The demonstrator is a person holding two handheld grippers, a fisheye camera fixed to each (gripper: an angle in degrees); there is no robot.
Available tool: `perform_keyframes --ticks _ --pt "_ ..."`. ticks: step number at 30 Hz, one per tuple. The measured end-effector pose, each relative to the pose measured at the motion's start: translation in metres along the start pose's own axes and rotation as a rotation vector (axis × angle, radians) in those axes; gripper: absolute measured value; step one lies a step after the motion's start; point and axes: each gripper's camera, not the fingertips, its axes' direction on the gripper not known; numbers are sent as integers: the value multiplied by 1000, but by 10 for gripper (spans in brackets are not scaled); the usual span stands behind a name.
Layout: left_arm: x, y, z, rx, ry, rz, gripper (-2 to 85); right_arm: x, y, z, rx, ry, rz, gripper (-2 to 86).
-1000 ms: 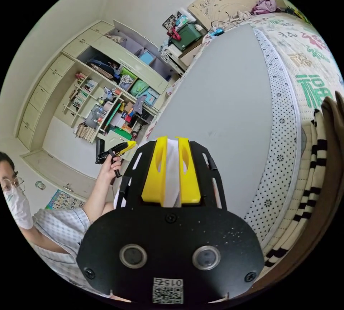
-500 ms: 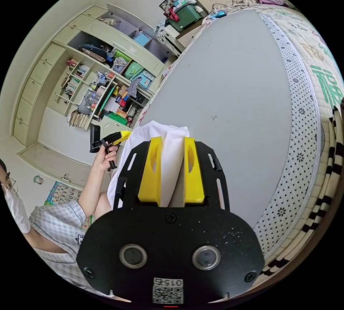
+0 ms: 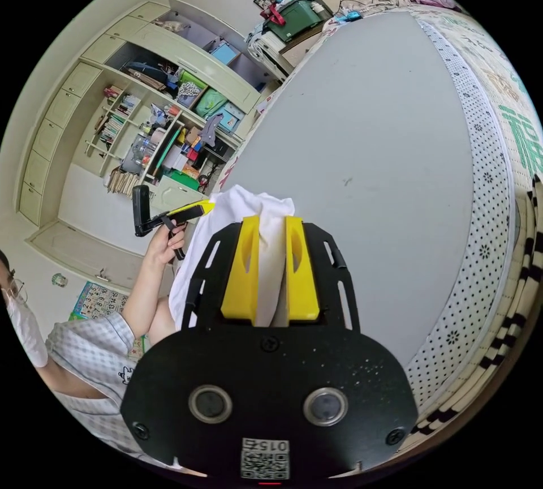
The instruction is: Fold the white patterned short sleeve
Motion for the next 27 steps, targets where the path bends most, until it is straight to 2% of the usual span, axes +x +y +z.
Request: perform_keyframes --ticks 5,8,13,19,22,27 --pt "18 10 -7 -5 -29 37 38 -14 36 14 45 43 -42 18" --pt "21 24 -33 80 42 29 24 -22 63 7 124 -13 -58 10" --pt "54 78 -125 379 198 110 15 -66 124 -23 268 -84 -169 4" --pt "125 162 -240 694 223 266 14 -166 216 -86 473 -90 -399 2" --pt "150 194 -286 760 265 307 13 -215 254 -111 511 -32 -487 1" --pt "178 223 -318 743 278 343 14 -243 304 -126 528 -45 -467 1"
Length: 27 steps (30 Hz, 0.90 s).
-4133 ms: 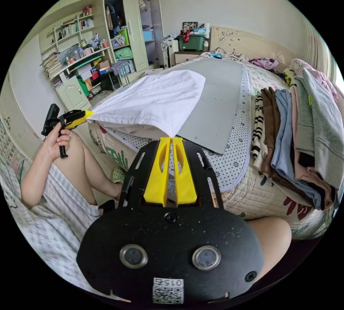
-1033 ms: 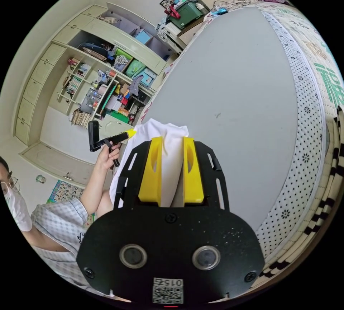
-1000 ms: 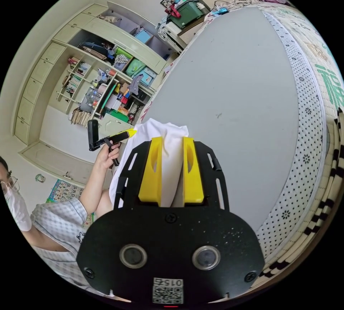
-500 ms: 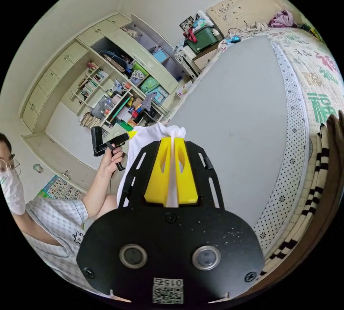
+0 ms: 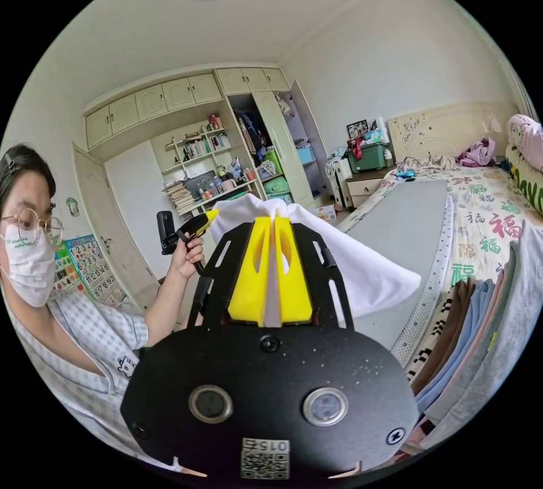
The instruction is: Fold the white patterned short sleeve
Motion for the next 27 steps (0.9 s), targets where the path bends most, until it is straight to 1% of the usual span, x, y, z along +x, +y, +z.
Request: perform_keyframes --ticks 3,6,9,12,15,16,18,20,21,22,25,27 --pt "31 23 -15 -36 32 57 15 -29 48 -19 -18 54 -33 2" --pt "54 67 -31 -101 67 84 15 -39 91 -28 -33 56 20 3" --pt "64 106 -39 -174 121 59 15 -40 157 -32 -84 16 173 7" --pt "78 136 -44 -249 119 65 16 -38 193 -29 -133 -27 252 14" --pt "86 156 -55 -252 154 61 18 -21 227 -43 -122 -81 390 39" --pt "87 160 -61 -249 166 56 19 -16 230 -48 -107 -64 419 44" --pt "88 163 -69 -246 158 56 19 -3 234 -63 -72 39 506 56" --pt "86 165 -77 -231 154 54 19 12 230 -78 -22 205 563 75" --pt "83 165 -80 -221 166 49 19 23 226 -77 -29 276 598 88" --pt "80 164 -83 -217 181 42 19 29 223 -74 -41 299 611 96" --pt "76 164 -86 -211 175 40 19 65 203 -38 -168 335 657 131" --pt "75 164 -89 -205 177 36 20 87 190 -1 -266 339 674 134"
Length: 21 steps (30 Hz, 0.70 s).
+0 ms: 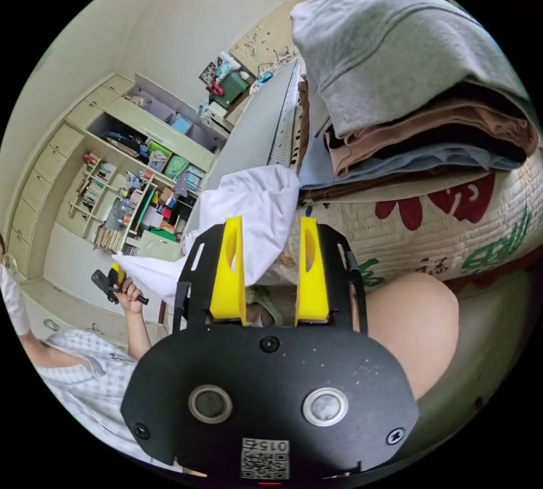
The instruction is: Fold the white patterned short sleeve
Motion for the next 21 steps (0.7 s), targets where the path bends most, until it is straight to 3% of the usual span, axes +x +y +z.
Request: perform_keyframes --ticks 5,11,13,21 --pt "-15 0 -10 16 -30 -17 17 -2 -37 46 -81 -29 39 46" --pt "-101 -47 -25 71 -169 -137 11 -68 -94 9 133 -81 -22 26" --pt "-149 -81 -35 161 -253 -178 8 -102 -126 -4 210 -63 -64 23" --pt "-249 -194 -63 402 -262 -170 3 -247 -249 -41 392 10 -203 16"
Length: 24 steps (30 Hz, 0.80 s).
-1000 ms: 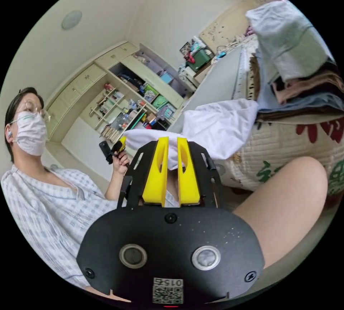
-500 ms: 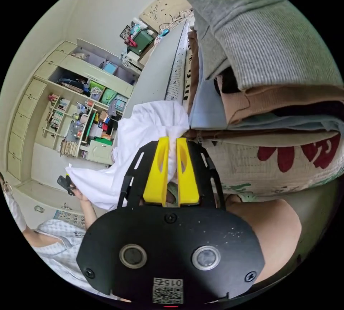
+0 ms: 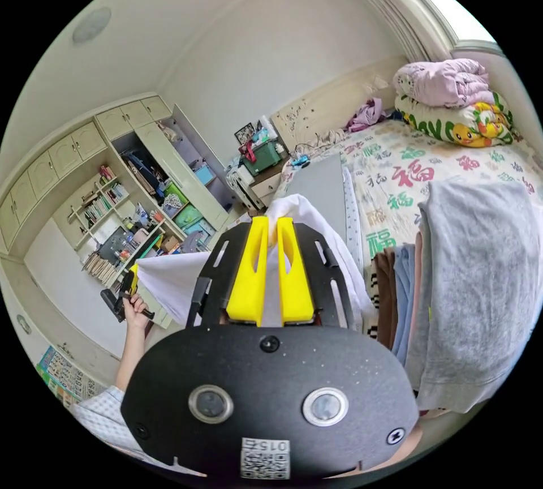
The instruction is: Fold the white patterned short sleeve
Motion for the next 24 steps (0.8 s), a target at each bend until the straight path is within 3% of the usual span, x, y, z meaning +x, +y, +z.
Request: perform_keyframes --ticks 5,9,12,15,20,24 --pt "-11 -4 -19 58 65 116 0 -37 11 -39 86 -30 -147 17" --pt "-46 57 -42 -64 117 154 -2 -9 86 -52 30 -53 -155 21" --pt "-86 129 -51 -234 107 31 -2 26 142 -40 -96 -22 -57 25" --pt "-128 200 -65 -390 56 -168 0 90 219 -17 -330 20 200 36" --pt "-164 231 -106 -341 -47 -441 64 128 229 -53 -281 -30 329 63" --pt "-178 227 -74 -448 -79 -538 121 138 197 -66 -278 -57 324 79"
